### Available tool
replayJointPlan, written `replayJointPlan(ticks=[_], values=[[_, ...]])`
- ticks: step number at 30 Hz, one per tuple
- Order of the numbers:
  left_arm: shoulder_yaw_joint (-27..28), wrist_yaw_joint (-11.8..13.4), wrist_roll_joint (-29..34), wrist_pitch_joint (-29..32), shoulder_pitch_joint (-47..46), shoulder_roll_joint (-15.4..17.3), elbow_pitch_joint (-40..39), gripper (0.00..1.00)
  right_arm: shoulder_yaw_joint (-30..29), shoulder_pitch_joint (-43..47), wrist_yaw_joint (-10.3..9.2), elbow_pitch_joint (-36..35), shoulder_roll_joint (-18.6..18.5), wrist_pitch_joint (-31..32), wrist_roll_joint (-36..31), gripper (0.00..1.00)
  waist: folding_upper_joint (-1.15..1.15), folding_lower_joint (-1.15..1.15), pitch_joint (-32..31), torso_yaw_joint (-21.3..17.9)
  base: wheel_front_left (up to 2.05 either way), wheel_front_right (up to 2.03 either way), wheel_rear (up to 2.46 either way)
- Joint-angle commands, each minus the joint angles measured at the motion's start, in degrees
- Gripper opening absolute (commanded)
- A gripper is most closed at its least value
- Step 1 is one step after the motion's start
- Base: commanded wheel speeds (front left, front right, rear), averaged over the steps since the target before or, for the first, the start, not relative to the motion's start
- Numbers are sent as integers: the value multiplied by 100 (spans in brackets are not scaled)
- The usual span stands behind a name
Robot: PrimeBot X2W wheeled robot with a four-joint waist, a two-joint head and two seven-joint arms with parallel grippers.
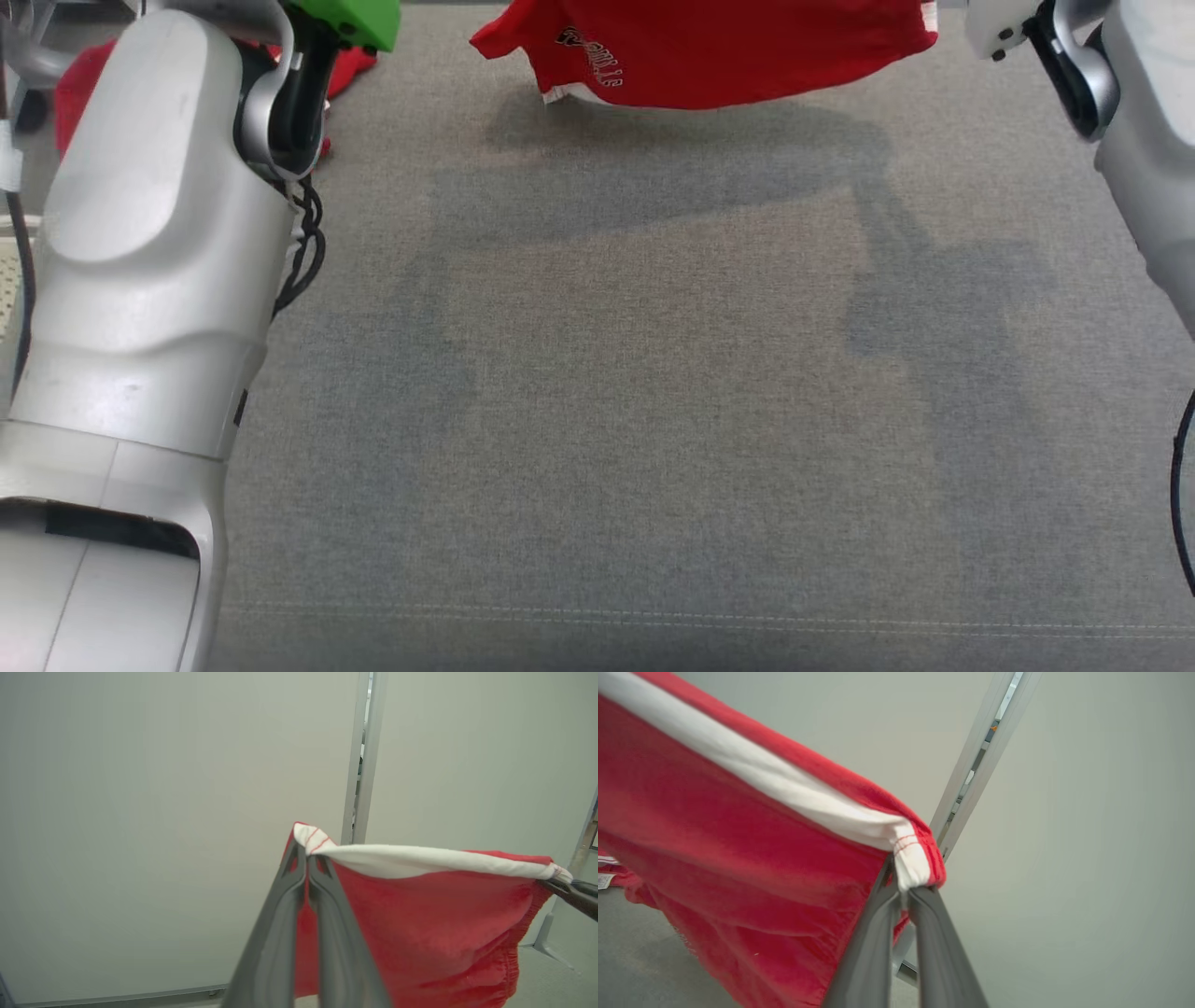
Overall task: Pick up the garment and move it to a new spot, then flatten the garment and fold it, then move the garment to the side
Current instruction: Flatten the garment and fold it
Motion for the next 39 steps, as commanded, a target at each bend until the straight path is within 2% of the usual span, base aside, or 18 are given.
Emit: replayJointPlan(ticks=[1,7,10,14,17,18,19,24,27,34,39], values=[[-17,-52,-38,-99,117,-27,81,0,60,170,-10,133,27,-68,30,0,0,-1,284,179,0,0,0],[-276,-194,-229,-338,753,-148,62,0,551,800,-10,159,55,-188,269,0,0,-1,306,137,0,0,0],[-422,-215,-302,-418,1339,-11,-191,0,745,1211,-10,-210,7,-205,522,0,0,-1,222,57,0,0,0],[-521,-205,-327,-492,2355,337,-910,0,825,1923,-10,-1144,-271,-207,719,0,0,-1,49,-70,0,0,0],[-537,55,-229,-538,3298,696,-1633,0,682,2590,-10,-1830,-510,-209,810,0,0,-1,-132,-118,0,0,0],[-508,315,-165,-576,3980,918,-2198,0,441,3090,-10,-2268,-632,-210,840,0,0,-1,-239,-151,0,0,0],[-496,446,-151,-589,4311,1006,-2470,0,311,3374,-9,-2462,-676,-209,841,0,0,-1,-292,-161,0,0,0],[-457,1127,-31,-636,5859,1349,-3699,0,-244,4750,-10,-3306,-785,-210,485,0,0,-1,-517,-187,0,0,0],[-493,1457,-5,-643,6620,1410,-4263,0,-531,5535,-10,-3707,-811,-210,257,0,0,-1,-616,-173,0,0,0],[-626,1993,83,-592,7832,1597,-5134,0,-1056,7185,-10,-4549,-803,-56,3,0,0,-1,-836,-33,0,0,0],[-510,2238,86,-617,8313,1745,-5516,0,-1419,7898,-10,-5023,-787,181,-141,0,0,-1,-939,-6,0,0,0]])
